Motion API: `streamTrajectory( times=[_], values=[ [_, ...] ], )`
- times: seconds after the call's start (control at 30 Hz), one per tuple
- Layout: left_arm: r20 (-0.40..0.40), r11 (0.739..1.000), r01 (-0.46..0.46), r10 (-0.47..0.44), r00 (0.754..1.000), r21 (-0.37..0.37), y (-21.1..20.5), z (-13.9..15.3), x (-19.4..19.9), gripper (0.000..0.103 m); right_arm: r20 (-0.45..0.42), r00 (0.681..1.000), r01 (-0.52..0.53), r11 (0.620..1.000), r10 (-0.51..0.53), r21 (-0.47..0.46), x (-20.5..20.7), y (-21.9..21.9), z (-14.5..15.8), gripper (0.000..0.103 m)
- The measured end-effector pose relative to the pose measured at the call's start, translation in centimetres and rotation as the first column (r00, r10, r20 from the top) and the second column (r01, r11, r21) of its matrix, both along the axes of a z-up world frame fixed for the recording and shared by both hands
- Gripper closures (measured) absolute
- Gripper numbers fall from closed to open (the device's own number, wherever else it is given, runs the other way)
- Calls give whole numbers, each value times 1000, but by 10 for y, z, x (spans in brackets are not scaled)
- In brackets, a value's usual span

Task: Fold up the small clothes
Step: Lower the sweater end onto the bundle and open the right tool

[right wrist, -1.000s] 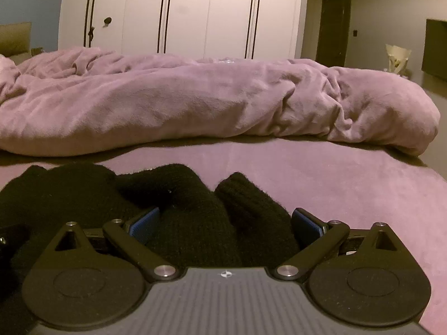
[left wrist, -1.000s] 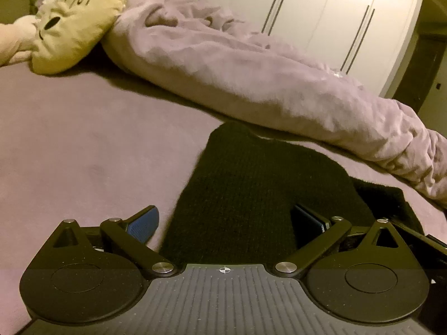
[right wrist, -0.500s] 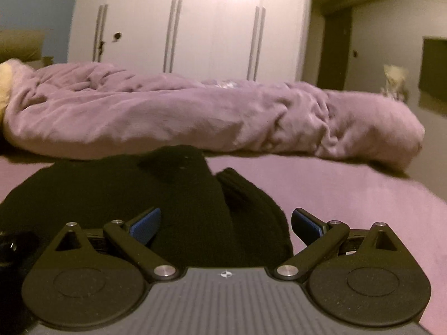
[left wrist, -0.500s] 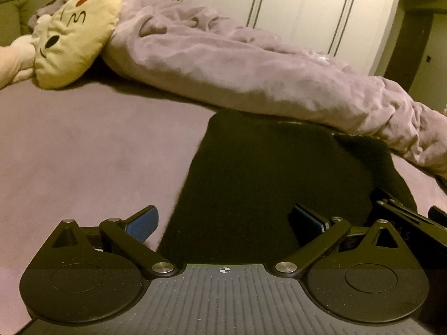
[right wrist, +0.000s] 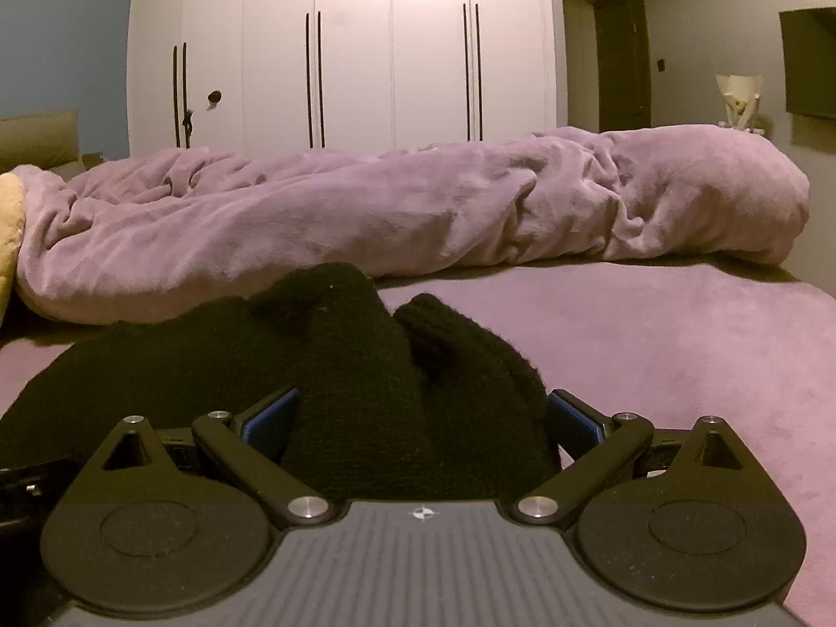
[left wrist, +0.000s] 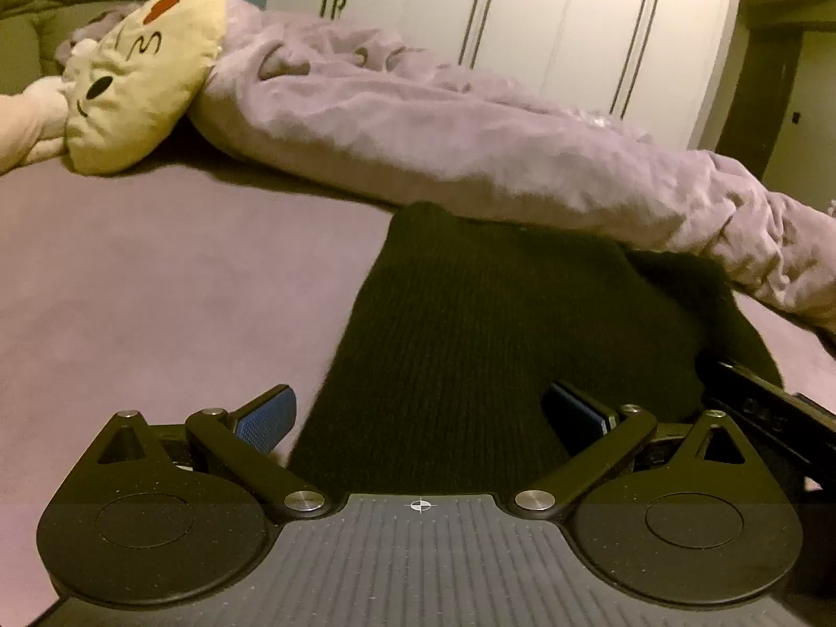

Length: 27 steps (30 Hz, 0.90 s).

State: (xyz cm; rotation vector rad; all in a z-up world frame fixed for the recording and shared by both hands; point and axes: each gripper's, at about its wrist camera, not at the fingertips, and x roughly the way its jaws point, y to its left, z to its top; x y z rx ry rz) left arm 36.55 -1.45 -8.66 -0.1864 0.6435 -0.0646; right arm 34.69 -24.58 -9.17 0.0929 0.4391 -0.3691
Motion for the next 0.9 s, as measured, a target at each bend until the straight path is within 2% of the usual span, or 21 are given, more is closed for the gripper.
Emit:
streamTrajectory(
  times=[0.2,0.33,0.37,0.43,0.5,0.57,0.63,0.67,0.77,0.83,0.9],
  values=[
    [-16,998,36,-35,999,51,7,28,-17,0,-49,997,-60,998,59,-20,-2,12,10,4],
    [21,995,1,-3,1000,95,16,42,-13,0,-56,995,-77,997,78,24,-10,7,22,4],
    [36,995,-19,15,999,100,17,45,-8,0,-58,997,-45,999,46,23,-9,5,27,4],
    [58,994,-60,55,997,90,19,49,2,0,-20,999,27,999,-26,36,-5,1,43,4],
    [58,993,-97,93,994,62,18,52,17,0,84,996,27,995,-34,94,-3,-4,57,4],
    [50,992,-118,116,992,48,11,49,31,0,98,995,19,996,-28,87,12,-2,63,4],
    [47,991,-114,111,993,71,-1,41,44,0,98,995,2,998,-8,63,29,1,60,4],
    [42,991,-97,93,995,90,-6,35,49,0,82,997,2,999,-5,44,36,3,56,4],
    [-5,990,-31,32,999,140,-22,12,61,0,-50,999,10,999,-12,-51,55,7,27,4],
    [11,995,-47,46,999,93,-19,3,59,0,-95,995,37,999,-41,-40,60,-2,14,4],
    [-4,998,-41,41,999,41,-12,1,60,0,-116,992,48,999,-45,18,64,-15,7,4]
  ],
)
